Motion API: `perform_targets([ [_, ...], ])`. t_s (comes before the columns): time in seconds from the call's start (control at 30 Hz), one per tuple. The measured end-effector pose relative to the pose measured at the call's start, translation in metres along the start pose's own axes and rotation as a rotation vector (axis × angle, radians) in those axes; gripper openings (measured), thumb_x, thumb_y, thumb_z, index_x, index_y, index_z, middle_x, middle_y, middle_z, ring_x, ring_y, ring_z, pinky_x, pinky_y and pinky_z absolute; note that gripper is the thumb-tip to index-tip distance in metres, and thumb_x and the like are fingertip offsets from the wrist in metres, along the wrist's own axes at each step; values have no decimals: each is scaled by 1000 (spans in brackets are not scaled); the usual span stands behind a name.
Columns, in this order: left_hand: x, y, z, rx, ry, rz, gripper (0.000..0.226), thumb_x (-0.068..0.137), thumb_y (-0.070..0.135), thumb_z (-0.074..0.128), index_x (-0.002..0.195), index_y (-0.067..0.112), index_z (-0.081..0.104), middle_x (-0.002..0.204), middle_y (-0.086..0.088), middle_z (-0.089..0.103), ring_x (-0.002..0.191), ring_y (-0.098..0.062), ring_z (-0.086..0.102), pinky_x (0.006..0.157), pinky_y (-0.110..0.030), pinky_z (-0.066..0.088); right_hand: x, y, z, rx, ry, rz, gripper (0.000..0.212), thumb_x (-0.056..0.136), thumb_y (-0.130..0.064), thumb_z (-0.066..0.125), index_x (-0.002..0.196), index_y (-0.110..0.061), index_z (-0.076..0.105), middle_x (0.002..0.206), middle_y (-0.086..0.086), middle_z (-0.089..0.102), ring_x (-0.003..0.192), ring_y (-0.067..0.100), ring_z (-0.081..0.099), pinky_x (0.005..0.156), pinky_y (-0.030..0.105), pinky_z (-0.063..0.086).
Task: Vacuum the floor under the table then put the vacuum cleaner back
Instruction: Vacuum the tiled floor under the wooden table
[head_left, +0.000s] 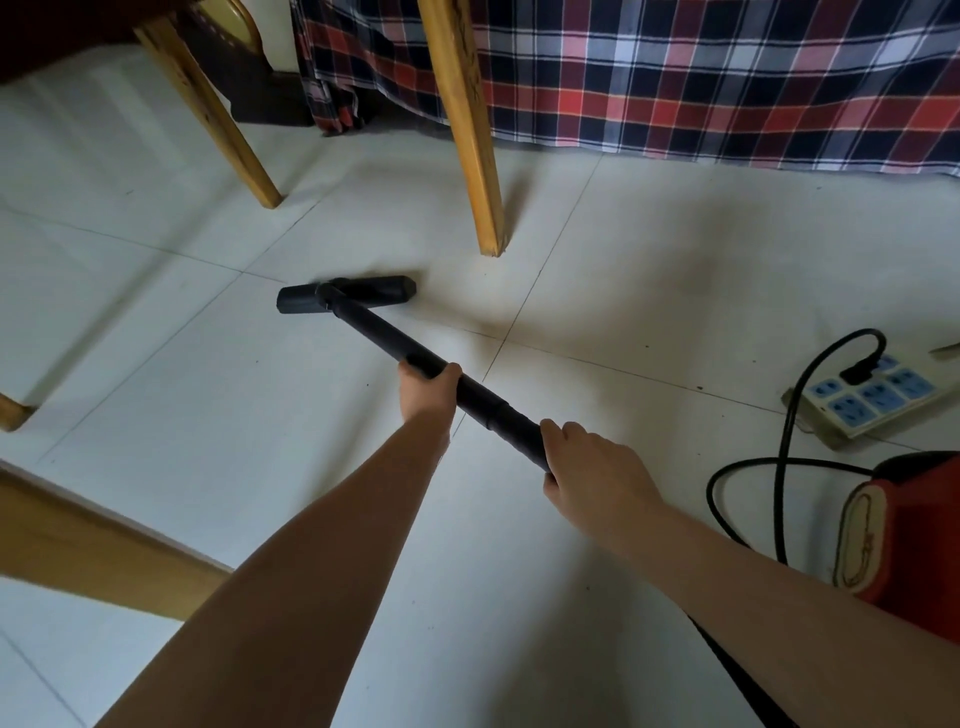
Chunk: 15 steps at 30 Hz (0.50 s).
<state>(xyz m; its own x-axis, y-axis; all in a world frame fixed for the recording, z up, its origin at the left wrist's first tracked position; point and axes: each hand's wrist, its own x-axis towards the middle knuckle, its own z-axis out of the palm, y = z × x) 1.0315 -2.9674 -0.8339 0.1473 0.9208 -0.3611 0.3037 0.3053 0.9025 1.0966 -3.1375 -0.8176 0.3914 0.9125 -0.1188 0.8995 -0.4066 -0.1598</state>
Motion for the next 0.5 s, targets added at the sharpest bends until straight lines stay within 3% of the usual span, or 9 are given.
perform_targets([
  [0.2,-31,-14,-12,2,34,24,46,88,15,57,129,10,38,101,-4,54,91,-21,54,76,-29,41,-31,-1,-4,8,-13,-39,27,92,-17,43,118,-12,41,100,4,54,68,21,41,45,26,19],
  [0.33,-51,-20,-17,-9,60,15,49,87,16,57,131,10,38,106,-7,56,94,-21,54,79,-29,41,-46,1,-7,13,-26,-60,25,92,-17,44,117,-12,42,94,2,51,67,21,42,55,30,31],
  [0.5,-73,-29,-19,5,122,-3,47,87,18,55,131,9,39,115,-12,57,91,-22,54,73,-28,40,-68,3,-9,11,-33,-87,24,92,-18,45,116,-13,43,99,3,55,68,20,42,57,30,32],
])
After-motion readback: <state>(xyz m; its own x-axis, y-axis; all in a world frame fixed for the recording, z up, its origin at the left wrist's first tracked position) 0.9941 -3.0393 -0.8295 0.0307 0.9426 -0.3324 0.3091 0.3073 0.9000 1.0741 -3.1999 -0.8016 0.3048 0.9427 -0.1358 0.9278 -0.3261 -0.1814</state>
